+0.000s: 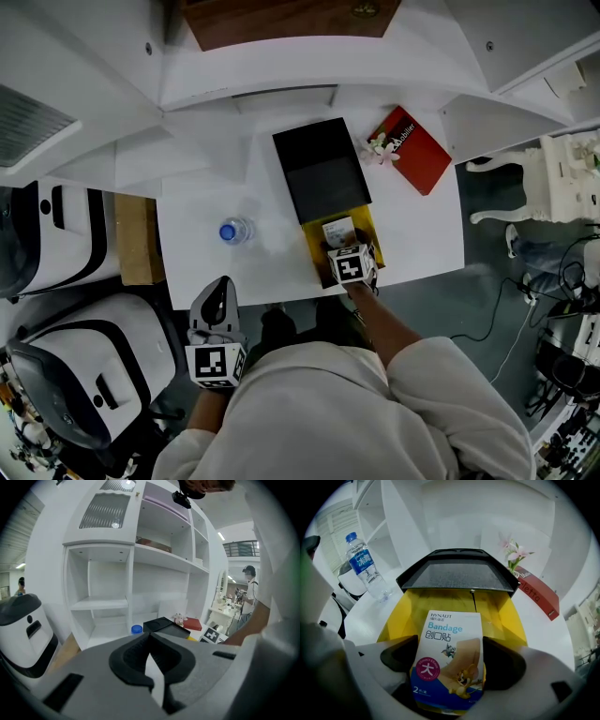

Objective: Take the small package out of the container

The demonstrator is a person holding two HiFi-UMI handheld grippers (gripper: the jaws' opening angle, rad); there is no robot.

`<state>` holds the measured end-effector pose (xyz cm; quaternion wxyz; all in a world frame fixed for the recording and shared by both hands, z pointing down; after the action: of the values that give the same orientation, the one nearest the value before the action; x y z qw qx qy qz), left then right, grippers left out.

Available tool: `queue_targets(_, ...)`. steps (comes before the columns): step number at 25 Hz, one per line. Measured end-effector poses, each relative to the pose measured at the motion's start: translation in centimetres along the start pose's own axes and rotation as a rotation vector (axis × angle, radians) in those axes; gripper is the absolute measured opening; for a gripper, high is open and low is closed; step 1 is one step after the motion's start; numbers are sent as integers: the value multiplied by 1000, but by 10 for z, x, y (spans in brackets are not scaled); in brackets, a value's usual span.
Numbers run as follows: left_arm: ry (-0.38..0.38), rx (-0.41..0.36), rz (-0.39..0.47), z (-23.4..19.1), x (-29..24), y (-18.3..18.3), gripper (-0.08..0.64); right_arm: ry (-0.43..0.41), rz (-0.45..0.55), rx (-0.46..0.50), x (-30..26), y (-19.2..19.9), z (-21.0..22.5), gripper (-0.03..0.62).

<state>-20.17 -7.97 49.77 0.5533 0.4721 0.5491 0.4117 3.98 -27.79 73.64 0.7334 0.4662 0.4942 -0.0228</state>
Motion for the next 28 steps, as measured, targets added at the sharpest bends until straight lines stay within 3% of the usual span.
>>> queue_targets(5, 3, -2, 8, -1, 3, -1, 8, 5, 8, 25, 7, -6, -2, 434)
queue_targets(14, 35, -8, 46, 4, 11, -7, 8, 27, 125, 35, 37, -21, -5, 434)
queue_targets(28, 121, -34, 128, 25, 16, -23, 8, 105, 406, 33, 115, -72, -3, 433)
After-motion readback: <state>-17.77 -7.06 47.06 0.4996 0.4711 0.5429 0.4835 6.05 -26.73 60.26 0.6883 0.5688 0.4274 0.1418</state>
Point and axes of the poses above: the fingertips, and each gripper's own axes: x backward along the fingers, z to its right, y out of its underside, the point moved 9 cm from there along x, backward along the fingers, and after that the axes turned 15 degrees about z, right-handed, at the moved point
